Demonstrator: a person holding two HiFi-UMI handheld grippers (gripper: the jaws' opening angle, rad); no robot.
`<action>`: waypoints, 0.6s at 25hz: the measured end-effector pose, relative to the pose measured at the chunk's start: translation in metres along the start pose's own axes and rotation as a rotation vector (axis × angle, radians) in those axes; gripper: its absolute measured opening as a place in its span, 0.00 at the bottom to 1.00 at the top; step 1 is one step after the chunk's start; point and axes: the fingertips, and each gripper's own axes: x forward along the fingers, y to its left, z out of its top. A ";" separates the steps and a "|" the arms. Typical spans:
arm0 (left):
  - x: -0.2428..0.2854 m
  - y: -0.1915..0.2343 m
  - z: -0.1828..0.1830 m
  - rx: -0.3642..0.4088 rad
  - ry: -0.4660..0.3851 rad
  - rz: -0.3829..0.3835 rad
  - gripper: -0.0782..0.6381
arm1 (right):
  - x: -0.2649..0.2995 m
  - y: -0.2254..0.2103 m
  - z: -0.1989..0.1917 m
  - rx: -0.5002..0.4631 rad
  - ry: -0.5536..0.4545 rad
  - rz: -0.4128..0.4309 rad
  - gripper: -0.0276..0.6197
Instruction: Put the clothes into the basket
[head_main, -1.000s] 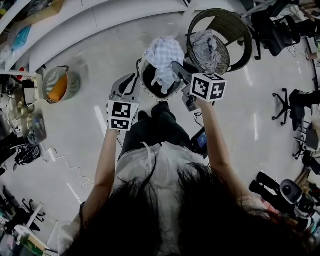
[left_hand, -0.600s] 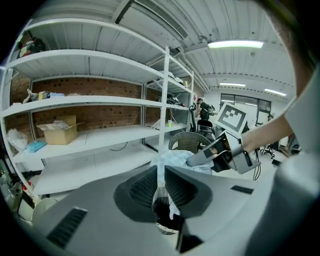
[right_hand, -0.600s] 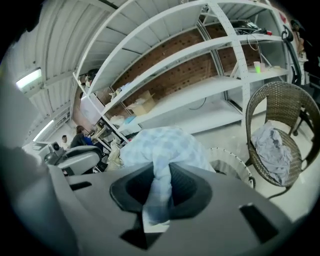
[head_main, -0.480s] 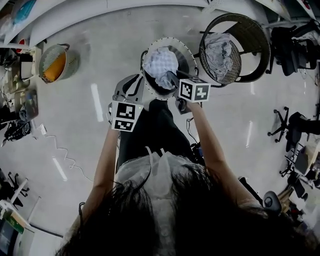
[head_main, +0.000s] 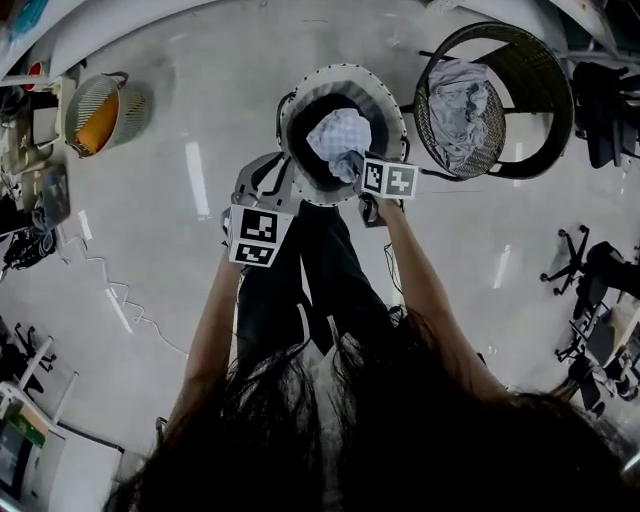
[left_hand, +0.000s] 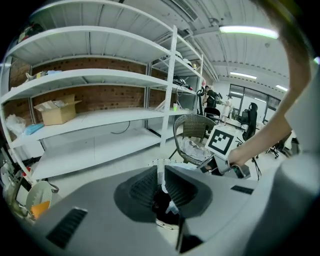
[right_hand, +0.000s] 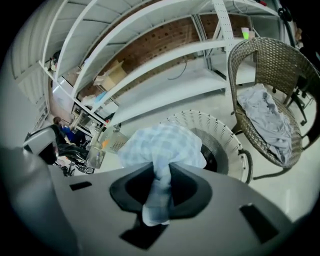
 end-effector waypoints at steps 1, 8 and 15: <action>0.007 0.000 -0.005 -0.001 0.010 0.000 0.18 | 0.007 -0.010 -0.005 0.003 0.019 -0.013 0.17; 0.046 0.004 -0.036 -0.013 0.067 0.001 0.18 | 0.048 -0.068 -0.030 -0.007 0.127 -0.117 0.17; 0.061 -0.002 -0.047 -0.038 0.083 -0.030 0.18 | 0.066 -0.110 -0.045 0.026 0.205 -0.200 0.35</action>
